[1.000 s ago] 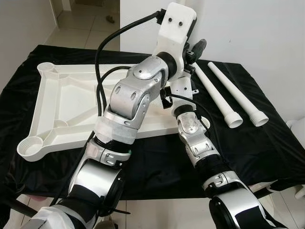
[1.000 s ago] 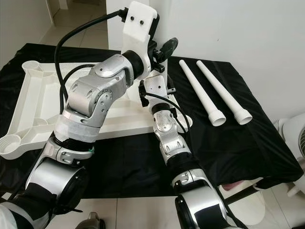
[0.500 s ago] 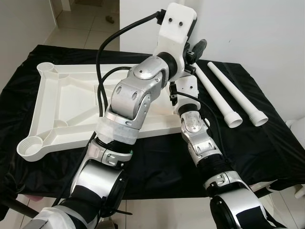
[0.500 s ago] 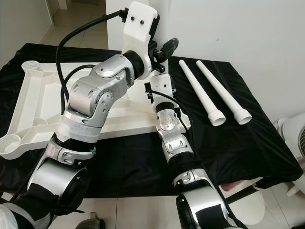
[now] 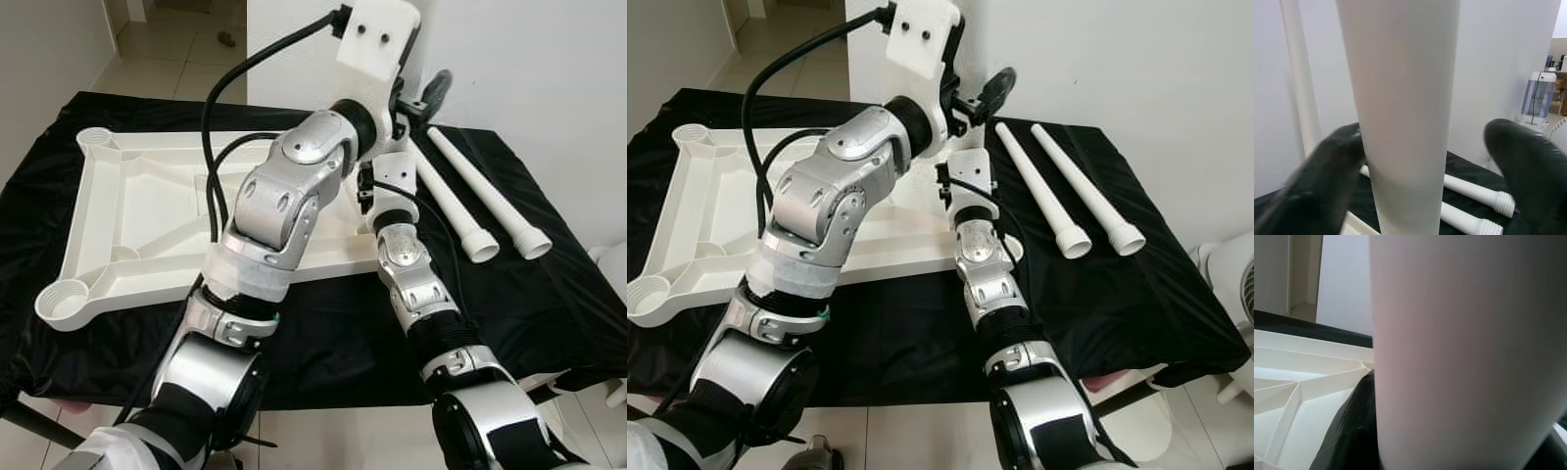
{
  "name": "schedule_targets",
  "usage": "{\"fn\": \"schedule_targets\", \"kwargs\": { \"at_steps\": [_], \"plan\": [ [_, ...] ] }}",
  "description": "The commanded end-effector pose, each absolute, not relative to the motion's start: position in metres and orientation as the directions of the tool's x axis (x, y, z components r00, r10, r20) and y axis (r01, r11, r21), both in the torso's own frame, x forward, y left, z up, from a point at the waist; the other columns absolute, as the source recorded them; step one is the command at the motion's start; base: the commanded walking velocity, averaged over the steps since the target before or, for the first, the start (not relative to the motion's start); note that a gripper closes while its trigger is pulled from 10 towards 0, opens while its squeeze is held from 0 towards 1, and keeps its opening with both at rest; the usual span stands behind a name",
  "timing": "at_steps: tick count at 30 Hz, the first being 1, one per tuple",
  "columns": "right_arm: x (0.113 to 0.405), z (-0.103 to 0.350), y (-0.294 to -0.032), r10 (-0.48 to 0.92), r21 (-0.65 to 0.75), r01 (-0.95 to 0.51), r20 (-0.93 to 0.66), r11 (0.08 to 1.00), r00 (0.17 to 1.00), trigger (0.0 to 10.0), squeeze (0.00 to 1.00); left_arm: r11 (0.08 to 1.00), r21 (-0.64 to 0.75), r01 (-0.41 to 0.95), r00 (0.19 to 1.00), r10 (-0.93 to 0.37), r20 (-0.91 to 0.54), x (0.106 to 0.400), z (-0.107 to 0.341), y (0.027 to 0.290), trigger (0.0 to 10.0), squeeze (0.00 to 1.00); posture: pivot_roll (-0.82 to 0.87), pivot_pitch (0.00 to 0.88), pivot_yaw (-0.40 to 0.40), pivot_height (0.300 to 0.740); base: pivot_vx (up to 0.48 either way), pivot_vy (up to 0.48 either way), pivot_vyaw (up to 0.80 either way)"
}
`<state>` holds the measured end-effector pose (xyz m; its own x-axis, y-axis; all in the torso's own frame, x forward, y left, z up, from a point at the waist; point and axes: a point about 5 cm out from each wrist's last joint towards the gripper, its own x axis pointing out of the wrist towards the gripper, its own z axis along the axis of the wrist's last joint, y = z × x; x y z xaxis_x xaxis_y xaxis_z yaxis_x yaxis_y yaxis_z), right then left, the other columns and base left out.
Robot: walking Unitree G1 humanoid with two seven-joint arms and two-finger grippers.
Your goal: Building children table
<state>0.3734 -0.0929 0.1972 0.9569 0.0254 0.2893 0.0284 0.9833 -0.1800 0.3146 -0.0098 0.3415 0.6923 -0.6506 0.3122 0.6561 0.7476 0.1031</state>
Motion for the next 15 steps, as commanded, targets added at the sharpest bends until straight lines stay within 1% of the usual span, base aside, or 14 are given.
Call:
{"fn": "schedule_targets", "kwargs": {
  "at_steps": [1, 2, 3, 4, 6, 7, 8, 10, 12, 13, 14, 15],
  "plan": [
    [0.375, 0.197, -0.097, 0.002, -0.147, 0.039, 0.272, 0.988, 0.962, 10.0, 0.00, 0.745, 0.114, 0.657, 0.685, -0.653, 0.322, 0.312, 0.342, -0.012, 10.0, 1.00, 0.11, 0.020, -0.083, 0.740, 0.000, 0.000, 0.00],
    [0.375, 0.196, -0.097, -0.002, -0.140, 0.041, 0.269, 0.989, 0.963, 10.0, 0.00, 0.747, 0.117, 0.654, 0.685, -0.652, 0.325, 0.312, 0.342, -0.012, 10.0, 1.00, 0.11, 0.020, -0.082, 0.740, 0.000, 0.000, 0.00],
    [0.376, 0.196, -0.098, -0.010, -0.120, 0.043, 0.261, 0.992, 0.965, 10.0, 0.00, 0.750, 0.107, 0.652, 0.688, -0.645, 0.333, 0.312, 0.343, -0.011, 10.0, 0.73, 0.11, 0.020, -0.080, 0.740, 0.000, 0.000, 0.00],
    [0.376, 0.195, -0.100, -0.019, -0.099, 0.045, 0.252, 0.994, 0.968, 10.0, 0.00, 0.753, 0.087, 0.653, 0.689, -0.637, 0.345, 0.312, 0.344, -0.010, 10.0, 0.00, 0.11, 0.020, -0.079, 0.740, 0.000, 0.000, 0.00],
    [0.377, 0.195, -0.102, -0.027, -0.080, 0.048, 0.242, 0.996, 0.970, 10.0, 0.00, 0.751, 0.060, 0.657, 0.687, -0.630, 0.363, 0.311, 0.346, -0.008, 10.0, 0.00, 0.11, 0.020, -0.079, 0.740, 0.000, 0.000, 0.00],
    [0.378, 0.193, -0.104, -0.033, -0.032, 0.042, 0.220, 0.999, 0.975, 10.0, 0.00, 0.750, 0.026, 0.661, 0.687, -0.619, 0.381, 0.311, 0.348, -0.005, 10.0, 0.00, 0.11, 0.020, -0.077, 0.740, 0.000, 0.000, 0.00],
    [0.378, 0.193, -0.104, -0.033, -0.032, 0.042, 0.220, 0.999, 0.975, 10.0, 0.00, 0.750, 0.026, 0.661, 0.687, -0.619, 0.381, 0.311, 0.348, -0.005, 10.0, 0.00, 0.11, 0.020, -0.077, 0.740, 0.000, 0.000, 0.00],
    [0.380, 0.192, -0.107, -0.040, 0.056, 0.030, 0.186, 0.998, 0.982, 10.0, 0.00, 0.751, -0.012, 0.661, 0.692, -0.604, 0.395, 0.312, 0.349, 0.000, 10.0, 0.00, 0.11, 0.020, -0.077, 0.740, 0.000, 0.000, 0.00],
    [0.381, 0.194, -0.109, -0.022, 0.100, 0.004, 0.180, 0.995, 0.983, 10.0, 0.00, 0.781, -0.002, 0.624, 0.722, -0.575, 0.385, 0.318, 0.346, 0.008, 10.0, 0.00, 0.11, 0.023, -0.079, 0.740, 0.000, 0.000, 0.00],
    [0.383, 0.193, -0.110, -0.023, 0.157, -0.002, 0.156, 0.988, 0.988, 10.0, 0.00, 0.793, 0.002, 0.609, 0.733, -0.564, 0.380, 0.321, 0.343, 0.013, 10.0, 0.00, 0.11, 0.023, -0.078, 0.740, 0.000, 0.000, 0.00],
    [0.383, 0.193, -0.110, -0.023, 0.157, -0.002, 0.156, 0.988, 0.988, 10.0, 0.00, 0.793, 0.002, 0.609, 0.733, -0.564, 0.380, 0.321, 0.343, 0.013, 10.0, 0.00, 0.11, 0.023, -0.078, 0.740, 0.000, 0.000, 0.00],
    [0.384, 0.194, -0.112, -0.022, 0.153, -0.002, 0.154, 0.988, 0.988, 10.0, 0.00, 0.807, 0.010, 0.590, 0.751, -0.553, 0.360, 0.324, 0.334, 0.020, 10.0, 0.00, 0.11, 0.023, -0.078, 0.740, 0.000, 0.000, 0.00]
  ]
}}
